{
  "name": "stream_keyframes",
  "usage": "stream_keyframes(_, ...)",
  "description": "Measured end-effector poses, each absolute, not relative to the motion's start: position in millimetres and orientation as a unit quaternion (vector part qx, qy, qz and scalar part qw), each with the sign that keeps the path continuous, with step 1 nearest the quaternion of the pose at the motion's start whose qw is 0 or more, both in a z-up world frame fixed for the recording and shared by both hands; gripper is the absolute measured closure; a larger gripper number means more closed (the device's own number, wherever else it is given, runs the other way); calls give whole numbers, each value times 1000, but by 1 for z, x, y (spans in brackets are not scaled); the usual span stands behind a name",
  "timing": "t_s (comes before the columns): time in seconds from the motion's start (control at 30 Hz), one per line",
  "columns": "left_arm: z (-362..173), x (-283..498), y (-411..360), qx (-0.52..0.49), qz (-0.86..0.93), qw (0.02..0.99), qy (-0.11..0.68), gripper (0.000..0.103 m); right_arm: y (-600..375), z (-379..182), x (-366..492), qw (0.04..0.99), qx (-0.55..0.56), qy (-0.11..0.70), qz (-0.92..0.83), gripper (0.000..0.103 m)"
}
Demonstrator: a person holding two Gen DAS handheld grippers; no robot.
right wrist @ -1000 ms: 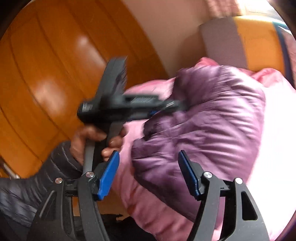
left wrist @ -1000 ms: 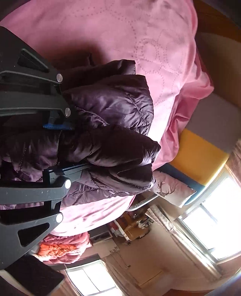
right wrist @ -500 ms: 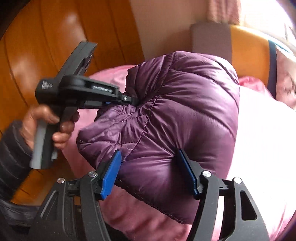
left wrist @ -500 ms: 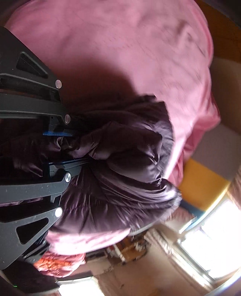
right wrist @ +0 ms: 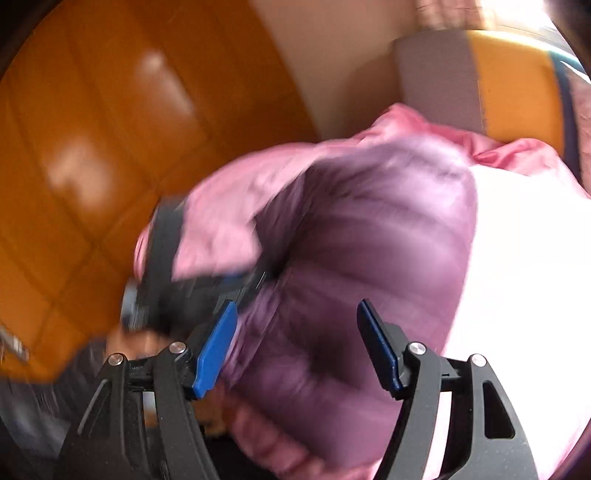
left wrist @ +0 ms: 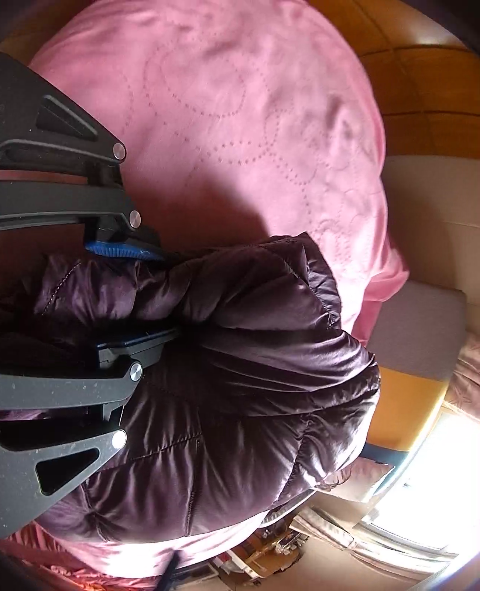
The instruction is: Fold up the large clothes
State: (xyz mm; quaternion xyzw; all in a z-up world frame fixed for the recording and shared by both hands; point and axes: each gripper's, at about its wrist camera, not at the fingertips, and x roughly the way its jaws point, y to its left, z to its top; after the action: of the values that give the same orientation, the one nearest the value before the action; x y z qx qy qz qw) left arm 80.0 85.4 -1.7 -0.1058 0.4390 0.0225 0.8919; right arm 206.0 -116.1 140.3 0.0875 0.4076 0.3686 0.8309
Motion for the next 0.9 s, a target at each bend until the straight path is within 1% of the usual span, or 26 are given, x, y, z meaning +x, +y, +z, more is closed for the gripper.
stream_keyframes(0.03,-2,80,85,-100,30,894,436,56,-115,143,221,838,88,405,356,35)
stream_keyframes(0.1,-2,76,86,-97,41,898,426,51,-109,143,252,841,90,414,336,35)
stream_keyframes(0.33,-3,76,86,-93,39,902,419,51,-64,122,314,844,36,449,292,35)
stream_keyframes(0.4,-2,74,85,-91,38,903,418,51,-57,113,325,837,34,461,292,32)
stream_keyframes(0.57,-5,71,86,-93,35,904,416,51,-46,84,317,825,25,486,288,28)
stream_keyframes(0.7,-8,70,88,-97,35,903,417,51,-42,73,320,817,18,501,285,24)
stream_keyframes(0.77,-9,69,87,-99,34,903,417,51,-42,72,321,816,17,503,285,24)
stream_keyframes(0.83,-9,69,87,-99,33,903,417,51,-46,78,318,818,20,498,287,21)
stream_keyframes(0.9,-10,68,86,-98,31,903,416,51,-54,87,312,824,31,487,289,11)
